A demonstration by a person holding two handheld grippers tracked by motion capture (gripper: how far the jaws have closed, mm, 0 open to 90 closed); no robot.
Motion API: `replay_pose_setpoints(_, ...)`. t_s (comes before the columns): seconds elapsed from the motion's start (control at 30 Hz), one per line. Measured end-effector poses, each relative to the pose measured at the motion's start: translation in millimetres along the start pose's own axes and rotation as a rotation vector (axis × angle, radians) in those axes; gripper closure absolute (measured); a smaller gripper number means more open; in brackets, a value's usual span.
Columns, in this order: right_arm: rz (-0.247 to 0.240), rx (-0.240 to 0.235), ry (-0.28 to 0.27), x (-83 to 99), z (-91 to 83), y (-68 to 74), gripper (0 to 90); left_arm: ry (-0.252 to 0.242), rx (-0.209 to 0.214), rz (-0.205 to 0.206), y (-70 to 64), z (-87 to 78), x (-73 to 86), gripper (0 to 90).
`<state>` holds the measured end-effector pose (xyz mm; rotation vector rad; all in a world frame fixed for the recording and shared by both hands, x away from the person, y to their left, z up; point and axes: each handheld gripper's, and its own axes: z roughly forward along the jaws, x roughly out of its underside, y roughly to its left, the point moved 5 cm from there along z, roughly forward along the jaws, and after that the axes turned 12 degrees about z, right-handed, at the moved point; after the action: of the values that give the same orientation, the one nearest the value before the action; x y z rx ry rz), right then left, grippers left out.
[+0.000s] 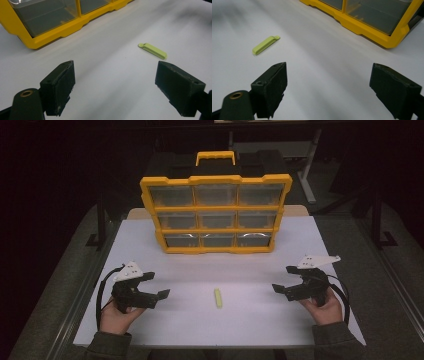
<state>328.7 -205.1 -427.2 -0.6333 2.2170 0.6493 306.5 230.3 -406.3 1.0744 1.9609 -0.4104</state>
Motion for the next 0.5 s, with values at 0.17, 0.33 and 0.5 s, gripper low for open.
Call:
replay_pose_setpoints(0.17, 0.005, 0.000, 0.012, 1.0, 2.4, -1.9, 13.6, 0.002, 0.000, -0.006, 0.1, 1.9, 1.3, 16.1)
replay_pose_setpoints(0.33, 0.009, 0.010, 0.012, 1.3, 1.8, -2.9, 13.6, 0.008, 0.002, -0.001, -1.1, 2.1, 2.6, 16.2)
replay_pose_setpoints(0.5, 0.007, 0.007, 0.000, 0.6, -0.6, -2.7, 13.6, -0.006, 0.003, -0.008, -2.2, -0.4, 1.4, 16.2)
